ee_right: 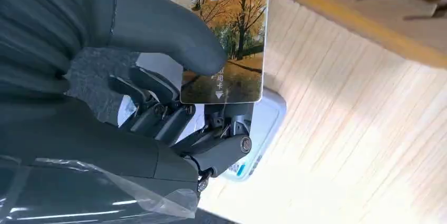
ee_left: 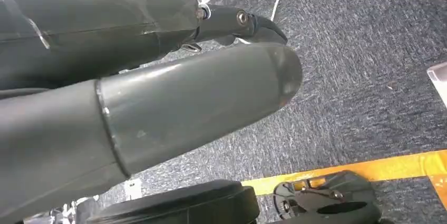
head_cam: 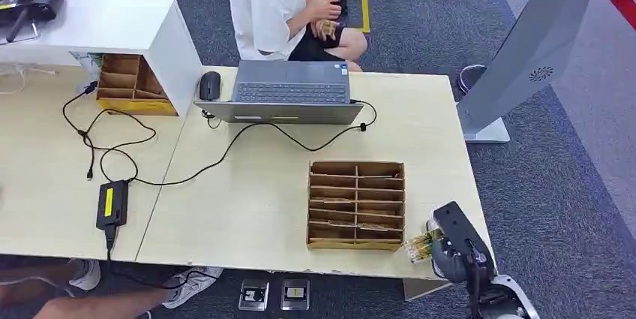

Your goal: Pass the card to the sensor for recognition and then transmit it.

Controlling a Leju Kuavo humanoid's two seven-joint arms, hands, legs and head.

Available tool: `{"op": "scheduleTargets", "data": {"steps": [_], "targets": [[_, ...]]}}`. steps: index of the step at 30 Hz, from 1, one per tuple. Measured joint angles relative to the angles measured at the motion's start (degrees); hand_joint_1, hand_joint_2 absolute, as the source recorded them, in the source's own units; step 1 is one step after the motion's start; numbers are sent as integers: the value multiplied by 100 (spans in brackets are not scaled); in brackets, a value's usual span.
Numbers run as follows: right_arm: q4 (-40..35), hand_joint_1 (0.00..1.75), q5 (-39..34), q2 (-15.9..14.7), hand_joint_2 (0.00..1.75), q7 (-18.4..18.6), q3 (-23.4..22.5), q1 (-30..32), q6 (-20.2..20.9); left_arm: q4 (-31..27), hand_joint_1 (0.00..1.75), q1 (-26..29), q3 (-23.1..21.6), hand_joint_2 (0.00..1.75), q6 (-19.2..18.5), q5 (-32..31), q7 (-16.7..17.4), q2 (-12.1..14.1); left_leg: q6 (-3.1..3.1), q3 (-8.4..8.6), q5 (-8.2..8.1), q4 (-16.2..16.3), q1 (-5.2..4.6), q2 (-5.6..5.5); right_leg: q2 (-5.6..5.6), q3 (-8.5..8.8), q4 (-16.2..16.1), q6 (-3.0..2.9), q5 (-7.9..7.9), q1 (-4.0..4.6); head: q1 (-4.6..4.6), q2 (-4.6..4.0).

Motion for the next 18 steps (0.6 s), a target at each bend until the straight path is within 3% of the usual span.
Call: {"op": "scheduleTargets", "data": {"steps": [11,18], "targets": [[-308,175,308,-118,175,221,-433,242,52,0,0,-1,0,0,-24,-15,0,7,0,1,0,0,0,0,0,0,0,0,0,0,-4,0],[-306,175,620,-111,175,363,-627,320,306,0,0,-1,0,0,-28,-15,0,11,0,2,0,0,0,1,1,1,0,0,0,0,-2,0]]}}
